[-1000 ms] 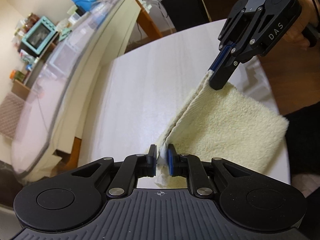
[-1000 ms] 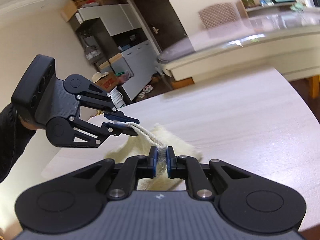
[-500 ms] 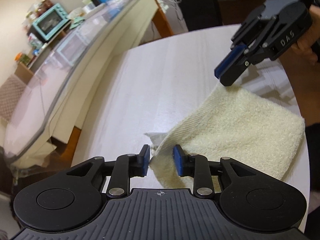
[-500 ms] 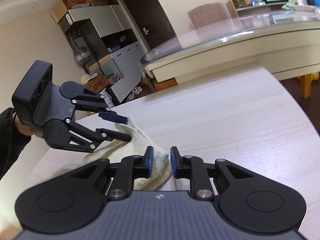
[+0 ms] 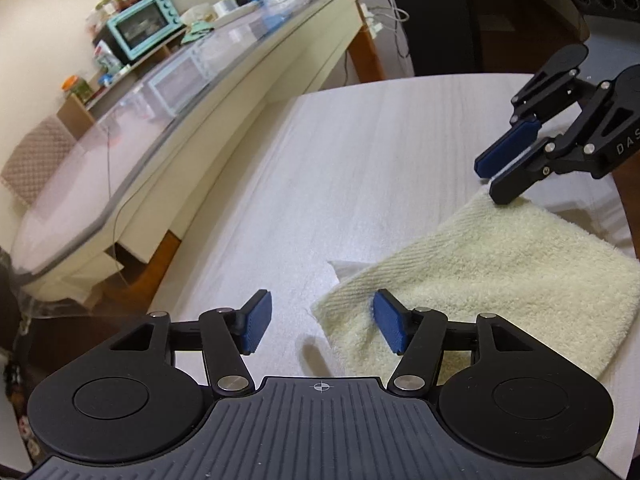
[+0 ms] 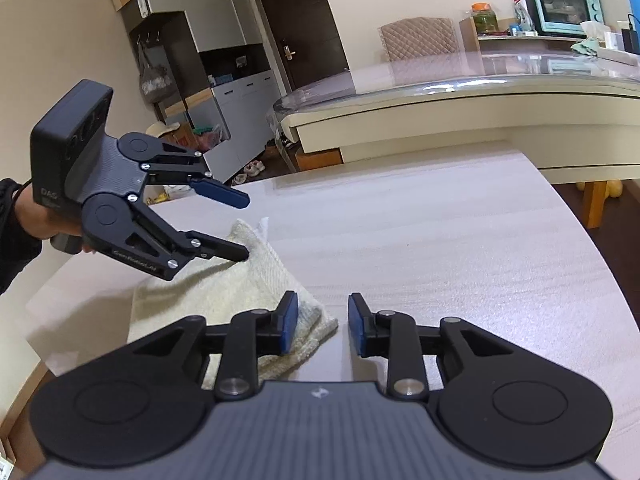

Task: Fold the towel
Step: 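Open both grippers and withdraw them from the folded towel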

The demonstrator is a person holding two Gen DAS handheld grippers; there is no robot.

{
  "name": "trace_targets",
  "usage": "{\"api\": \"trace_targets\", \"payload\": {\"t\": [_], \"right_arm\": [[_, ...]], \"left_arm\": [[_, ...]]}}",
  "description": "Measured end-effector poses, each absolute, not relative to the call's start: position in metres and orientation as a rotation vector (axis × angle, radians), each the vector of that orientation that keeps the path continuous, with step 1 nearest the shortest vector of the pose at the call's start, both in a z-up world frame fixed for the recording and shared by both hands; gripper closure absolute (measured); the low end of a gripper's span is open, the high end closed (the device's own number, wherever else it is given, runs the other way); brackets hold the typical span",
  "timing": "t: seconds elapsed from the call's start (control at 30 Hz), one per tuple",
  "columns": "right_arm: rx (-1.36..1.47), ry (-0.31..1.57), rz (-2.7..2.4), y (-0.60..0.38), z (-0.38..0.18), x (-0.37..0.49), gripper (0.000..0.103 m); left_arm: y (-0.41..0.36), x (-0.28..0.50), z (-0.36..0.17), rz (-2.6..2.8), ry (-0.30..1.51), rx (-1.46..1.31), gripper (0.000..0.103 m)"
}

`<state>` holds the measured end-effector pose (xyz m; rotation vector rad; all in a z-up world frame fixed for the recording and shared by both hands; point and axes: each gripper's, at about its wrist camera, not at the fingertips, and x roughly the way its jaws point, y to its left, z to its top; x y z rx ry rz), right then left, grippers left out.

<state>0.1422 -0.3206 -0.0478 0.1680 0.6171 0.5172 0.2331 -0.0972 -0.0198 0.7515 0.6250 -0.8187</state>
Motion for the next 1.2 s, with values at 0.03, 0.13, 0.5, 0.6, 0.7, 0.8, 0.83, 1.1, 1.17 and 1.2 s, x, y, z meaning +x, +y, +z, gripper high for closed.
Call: {"api": "trace_targets", "payload": {"t": [0.03,0.13,0.5,0.6,0.7,0.8,0.83,1.1,1.17,1.2], "right_arm": [[0.168,0.614,0.517,-0.322,-0.047,0.141,0.07],[0.175,0.594,0.511,-0.324,-0.042,0.138,0.068],[0.12,0.567,0.546,-0.308,-0.034,0.13,0.061],[0.114,0.573,0.536,-0.308,-0.035,0.131,0.057],[0.091,0.583,0.526,-0.308,-0.037,0.133,0.056],[0.074,0.601,0.52,-0.308,-0.041,0.136,0.056],[0.07,0.605,0.519,-0.308,-0.042,0.137,0.055],[0.054,0.577,0.515,-0.306,-0.037,0.132,0.052],[0.04,0.556,0.5,-0.304,-0.032,0.129,0.052],[0.03,0.55,0.488,-0.304,-0.031,0.129,0.052]], "left_arm": [[-0.095,0.233,-0.018,-0.819,0.626,0.74,0.04],[-0.088,0.231,-0.012,-0.817,0.626,0.708,0.032],[-0.062,0.241,-0.012,-0.667,0.638,0.545,0.023],[-0.065,0.247,-0.016,-0.653,0.645,0.53,0.023],[-0.071,0.249,-0.025,-0.633,0.651,0.571,0.023],[-0.072,0.249,-0.03,-0.623,0.656,0.572,0.023],[-0.071,0.25,-0.03,-0.62,0.661,0.562,0.023],[-0.071,0.246,-0.03,-0.576,0.681,0.561,0.022],[-0.072,0.244,-0.028,-0.564,0.684,0.562,0.021],[-0.073,0.242,-0.028,-0.561,0.684,0.564,0.02]]}}
